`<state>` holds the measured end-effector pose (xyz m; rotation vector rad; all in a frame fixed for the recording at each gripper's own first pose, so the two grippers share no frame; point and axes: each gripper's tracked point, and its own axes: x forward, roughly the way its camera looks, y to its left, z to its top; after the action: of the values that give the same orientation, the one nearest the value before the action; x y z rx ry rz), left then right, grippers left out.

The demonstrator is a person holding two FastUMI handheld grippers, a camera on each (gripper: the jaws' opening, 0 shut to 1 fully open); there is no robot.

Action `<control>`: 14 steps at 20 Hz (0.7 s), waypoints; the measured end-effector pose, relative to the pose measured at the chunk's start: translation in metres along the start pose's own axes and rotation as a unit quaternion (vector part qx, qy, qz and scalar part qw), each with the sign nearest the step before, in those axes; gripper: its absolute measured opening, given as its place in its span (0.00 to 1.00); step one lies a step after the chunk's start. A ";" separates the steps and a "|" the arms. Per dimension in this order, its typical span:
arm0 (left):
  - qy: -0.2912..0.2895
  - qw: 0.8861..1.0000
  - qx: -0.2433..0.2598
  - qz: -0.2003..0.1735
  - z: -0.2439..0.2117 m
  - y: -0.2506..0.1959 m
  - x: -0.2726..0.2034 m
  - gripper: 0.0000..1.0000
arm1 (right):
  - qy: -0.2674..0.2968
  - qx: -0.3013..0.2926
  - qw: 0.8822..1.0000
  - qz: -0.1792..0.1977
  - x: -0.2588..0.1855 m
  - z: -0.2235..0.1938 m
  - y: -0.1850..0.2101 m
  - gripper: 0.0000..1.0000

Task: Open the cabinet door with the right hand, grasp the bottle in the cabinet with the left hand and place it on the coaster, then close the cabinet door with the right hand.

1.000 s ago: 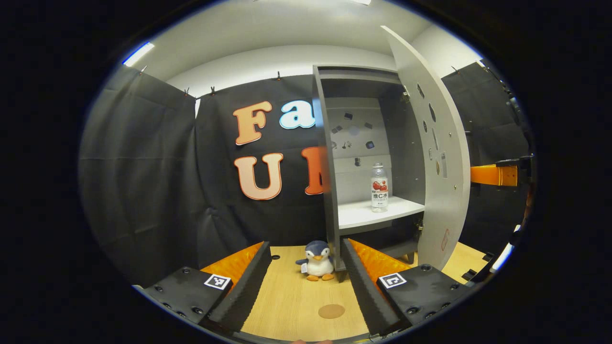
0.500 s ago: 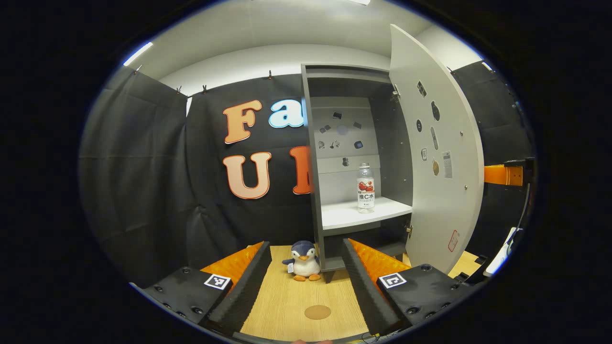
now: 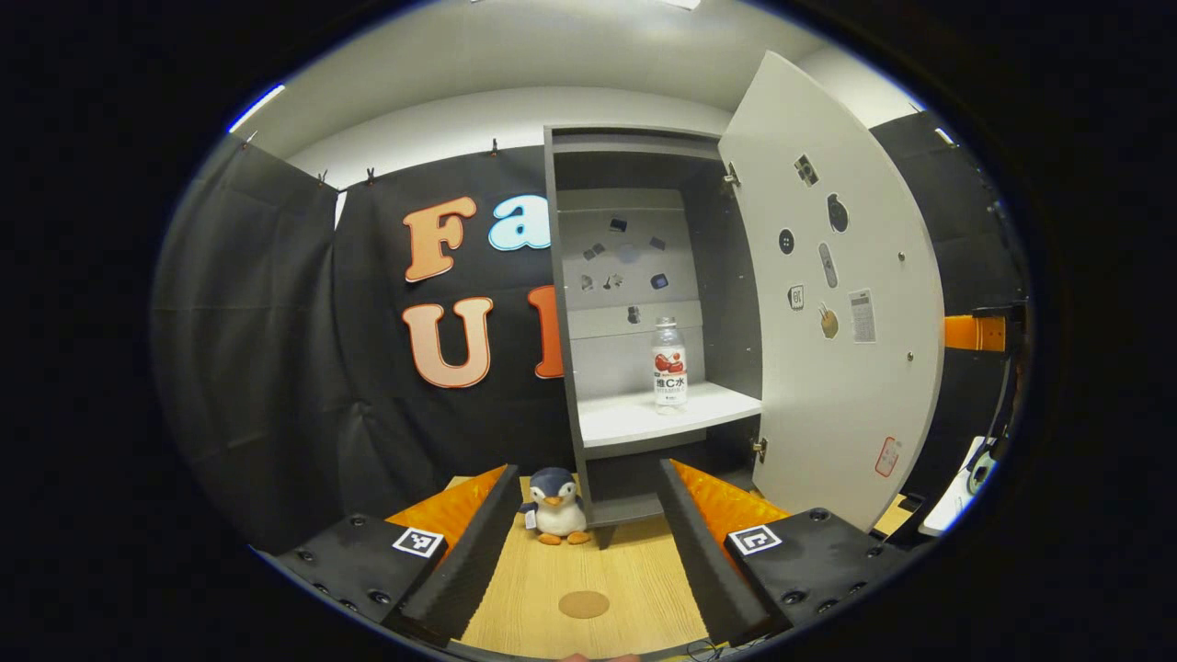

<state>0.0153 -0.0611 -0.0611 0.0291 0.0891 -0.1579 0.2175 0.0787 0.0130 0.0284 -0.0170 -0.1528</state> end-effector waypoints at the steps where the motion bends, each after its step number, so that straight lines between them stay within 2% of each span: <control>1: 0.000 1.000 0.002 -0.003 0.001 -0.004 0.000 0.99 | 0.000 0.002 1.000 0.000 -0.001 0.000 -0.001 0.16; 3: -0.002 1.000 0.004 -0.004 0.003 -0.009 -0.001 0.94 | -0.004 0.008 1.000 -0.005 0.001 0.002 -0.002 0.17; 5: -0.002 1.000 0.006 -0.006 0.003 -0.011 0.000 0.99 | -0.003 0.005 1.000 -0.005 0.001 0.001 -0.005 0.18; 6: -0.002 1.000 0.005 -0.005 0.004 -0.011 0.000 0.96 | -0.003 0.012 1.000 -0.003 0.001 0.002 -0.005 0.19; 8: 0.000 1.000 0.004 -0.006 0.003 -0.013 0.001 0.99 | -0.004 0.019 1.000 0.002 0.001 0.003 -0.002 0.24; 9: 0.002 1.000 0.004 -0.006 0.002 -0.014 0.001 0.99 | -0.003 0.017 1.000 0.002 0.001 0.002 -0.002 0.24; 10: 0.003 1.000 0.004 -0.007 0.002 -0.015 0.002 0.96 | -0.004 0.012 1.000 0.002 0.001 0.003 -0.006 0.17; 11: 0.003 1.000 0.003 -0.008 0.002 -0.017 0.003 0.96 | -0.003 0.010 1.000 0.003 0.002 0.002 -0.007 0.23; 13: 0.004 1.000 0.003 -0.010 0.003 -0.021 0.006 0.99 | -0.005 0.012 1.000 0.002 0.001 0.003 -0.008 0.25; 14: 0.004 1.000 0.003 -0.011 0.002 -0.023 0.006 0.96 | -0.004 0.016 1.000 0.000 0.001 0.003 -0.009 0.26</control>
<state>0.0177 -0.0843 -0.0597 0.0351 0.0961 -0.1799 0.2166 0.0698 0.0157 0.0595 -0.0275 -0.1531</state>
